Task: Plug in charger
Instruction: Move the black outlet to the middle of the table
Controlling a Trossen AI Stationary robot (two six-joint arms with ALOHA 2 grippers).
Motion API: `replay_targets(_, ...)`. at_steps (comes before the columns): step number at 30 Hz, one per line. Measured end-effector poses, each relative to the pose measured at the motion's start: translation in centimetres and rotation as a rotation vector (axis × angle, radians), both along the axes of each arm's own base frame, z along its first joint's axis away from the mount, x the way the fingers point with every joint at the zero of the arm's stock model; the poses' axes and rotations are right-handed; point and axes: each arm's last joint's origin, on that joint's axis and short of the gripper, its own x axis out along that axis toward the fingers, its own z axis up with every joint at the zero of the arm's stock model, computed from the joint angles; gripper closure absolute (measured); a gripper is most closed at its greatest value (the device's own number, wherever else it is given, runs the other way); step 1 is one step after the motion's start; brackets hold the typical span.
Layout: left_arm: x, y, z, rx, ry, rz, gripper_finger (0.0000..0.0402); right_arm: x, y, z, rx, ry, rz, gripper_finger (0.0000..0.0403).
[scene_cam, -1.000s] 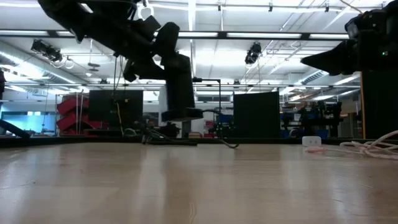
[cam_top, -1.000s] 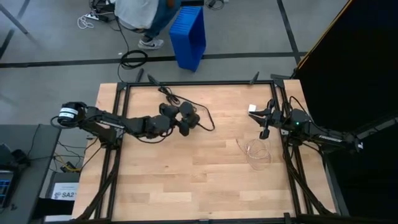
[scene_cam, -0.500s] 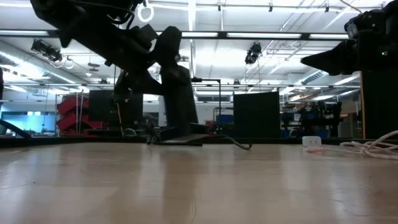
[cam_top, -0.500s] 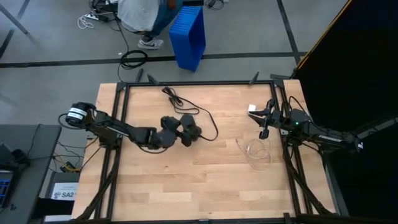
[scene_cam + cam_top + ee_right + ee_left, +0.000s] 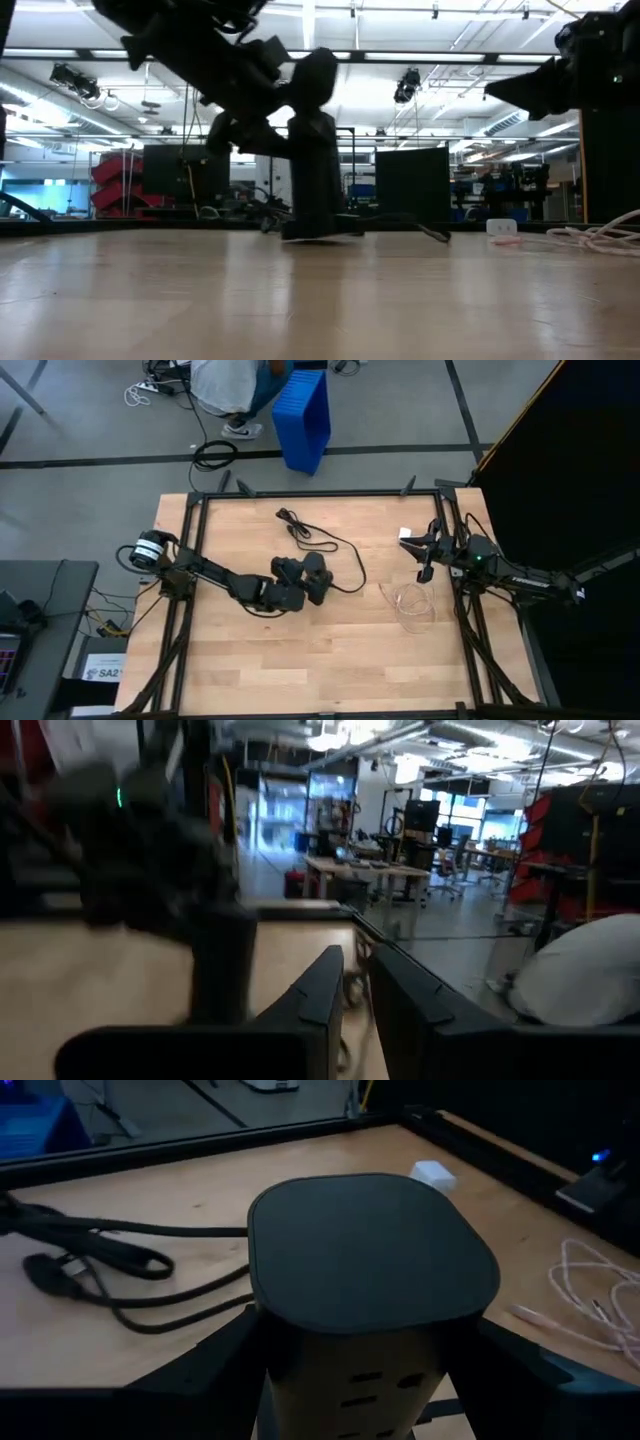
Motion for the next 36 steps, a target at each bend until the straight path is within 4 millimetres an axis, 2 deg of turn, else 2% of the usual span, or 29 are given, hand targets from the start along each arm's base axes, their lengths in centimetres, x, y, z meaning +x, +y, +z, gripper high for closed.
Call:
replay_targets(5,1.0,0.3,0.4,0.039,0.046,-0.011,0.0154,0.0,0.1,0.2,0.079,-0.047,0.039,0.0378)
replay_targets(13,1.4,1.1,0.8,0.082,0.063,-0.004,0.0153,1.1,0.5,-0.8,0.271,0.039,0.150,0.0360)
replay_targets(18,1.5,1.7,0.9,0.095,0.068,0.002,0.0153,2.3,1.1,-1.4,0.287,0.105,0.174,0.0352)
replay_targets(24,1.6,1.9,1.0,0.119,0.079,-0.007,0.0153,3.9,2.3,-2.1,0.200,0.163,0.139,0.0336)
replay_targets(29,1.6,1.9,1.0,0.119,0.078,-0.007,0.0153,5.2,3.0,-3.2,0.165,0.241,0.066,0.0288)
replay_targets(36,1.7,1.9,1.2,0.113,0.054,-0.009,0.0153,8.6,3.7,-3.6,0.147,0.270,0.059,0.0173)
